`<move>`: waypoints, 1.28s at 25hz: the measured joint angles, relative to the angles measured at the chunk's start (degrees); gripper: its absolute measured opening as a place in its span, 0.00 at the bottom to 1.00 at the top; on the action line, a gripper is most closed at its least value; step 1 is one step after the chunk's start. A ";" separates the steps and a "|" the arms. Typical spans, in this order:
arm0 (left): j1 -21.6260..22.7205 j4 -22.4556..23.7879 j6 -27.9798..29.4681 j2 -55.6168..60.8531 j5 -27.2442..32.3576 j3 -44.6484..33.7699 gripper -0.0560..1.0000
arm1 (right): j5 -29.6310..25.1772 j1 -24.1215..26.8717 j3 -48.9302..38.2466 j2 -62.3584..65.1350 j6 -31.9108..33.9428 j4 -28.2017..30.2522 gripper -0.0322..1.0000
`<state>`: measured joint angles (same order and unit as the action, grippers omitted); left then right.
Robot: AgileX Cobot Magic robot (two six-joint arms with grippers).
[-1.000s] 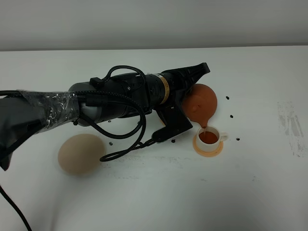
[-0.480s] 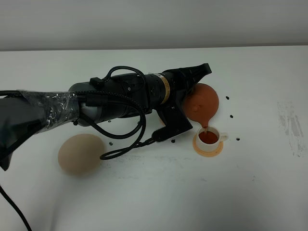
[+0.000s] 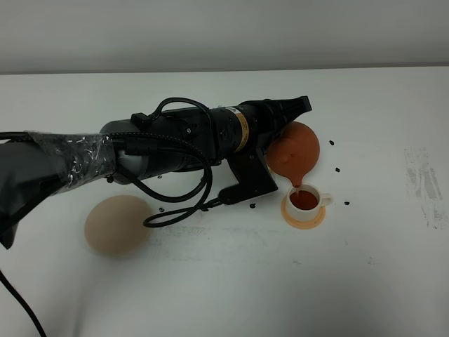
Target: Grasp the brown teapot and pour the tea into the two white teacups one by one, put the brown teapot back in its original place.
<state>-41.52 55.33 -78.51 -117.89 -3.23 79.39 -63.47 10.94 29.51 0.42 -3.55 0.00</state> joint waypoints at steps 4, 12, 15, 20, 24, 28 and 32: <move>0.00 0.11 -3.69 0.00 -0.19 0.00 0.13 | 0.00 0.00 0.00 0.00 0.06 0.00 0.48; 0.00 0.16 -4.92 0.00 -0.75 0.00 0.13 | 0.00 0.00 0.00 0.00 0.06 0.00 0.48; 0.00 0.16 -4.92 0.00 -0.75 0.00 0.13 | 0.00 0.00 0.00 0.00 0.06 0.00 0.48; 0.00 0.16 -4.86 0.00 -0.72 0.07 0.13 | 0.00 0.00 0.00 0.00 0.06 0.00 0.48; -0.07 0.16 -3.86 -0.92 -0.60 1.94 0.13 | 0.00 0.00 0.00 0.00 0.06 0.00 0.48; -0.73 0.16 -3.65 -1.09 -0.45 2.28 0.13 | 0.00 0.00 0.00 0.00 0.06 0.00 0.48; -0.81 0.16 -3.60 -1.09 -0.04 2.28 0.13 | 0.00 0.00 0.00 0.00 0.06 0.00 0.48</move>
<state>-42.32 55.49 -82.10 -118.99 -3.27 81.68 -63.47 10.94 29.51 0.42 -3.49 0.00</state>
